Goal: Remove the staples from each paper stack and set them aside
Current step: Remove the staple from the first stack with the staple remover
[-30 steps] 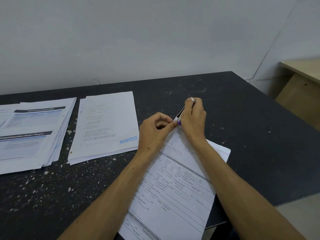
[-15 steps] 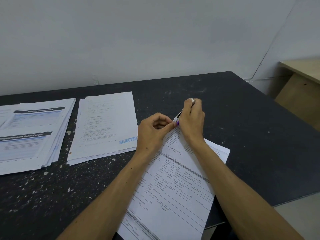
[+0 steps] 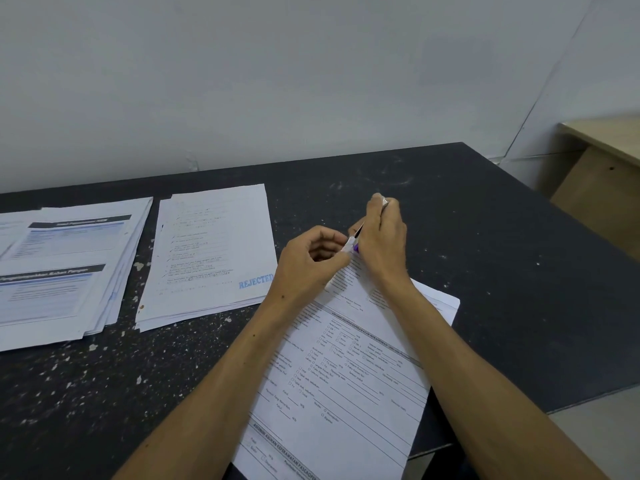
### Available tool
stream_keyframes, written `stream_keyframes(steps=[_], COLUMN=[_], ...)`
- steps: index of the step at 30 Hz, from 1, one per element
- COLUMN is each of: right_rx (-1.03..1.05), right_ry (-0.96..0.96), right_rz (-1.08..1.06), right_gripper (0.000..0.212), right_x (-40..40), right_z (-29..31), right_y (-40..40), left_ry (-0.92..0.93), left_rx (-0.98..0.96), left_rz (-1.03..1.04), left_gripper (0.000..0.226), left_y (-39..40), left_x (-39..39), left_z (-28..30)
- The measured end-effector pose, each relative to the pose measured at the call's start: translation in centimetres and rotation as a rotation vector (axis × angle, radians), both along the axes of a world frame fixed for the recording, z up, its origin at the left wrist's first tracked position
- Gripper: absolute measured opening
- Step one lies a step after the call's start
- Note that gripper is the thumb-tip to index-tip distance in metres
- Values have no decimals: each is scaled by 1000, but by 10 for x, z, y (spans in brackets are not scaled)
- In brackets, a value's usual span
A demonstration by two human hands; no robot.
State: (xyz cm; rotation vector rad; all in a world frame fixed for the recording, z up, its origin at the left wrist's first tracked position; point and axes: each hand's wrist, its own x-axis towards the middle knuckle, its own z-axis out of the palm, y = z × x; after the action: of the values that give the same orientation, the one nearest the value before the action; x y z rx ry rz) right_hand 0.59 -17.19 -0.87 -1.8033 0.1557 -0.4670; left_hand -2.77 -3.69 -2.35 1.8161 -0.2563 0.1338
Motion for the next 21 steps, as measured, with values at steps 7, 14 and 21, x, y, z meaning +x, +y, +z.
stream_keyframes(steps=[7, 14, 21], right_rx=[-13, -32, -7], right_ry=[-7, -29, -134], right_rz=[-52, -43, -43], right_gripper=[38, 36, 37], right_x=[2, 3, 4], right_z=[-2, -6, -10], right_y=[-1, 1, 3], left_ry=[19, 22, -30], left_rx=[8, -16, 5], left_rz=[-1, -11, -24], left_gripper=[21, 18, 11], left_y=[0, 1, -1], left_x=[0, -2, -1], left_z=[0, 2, 0])
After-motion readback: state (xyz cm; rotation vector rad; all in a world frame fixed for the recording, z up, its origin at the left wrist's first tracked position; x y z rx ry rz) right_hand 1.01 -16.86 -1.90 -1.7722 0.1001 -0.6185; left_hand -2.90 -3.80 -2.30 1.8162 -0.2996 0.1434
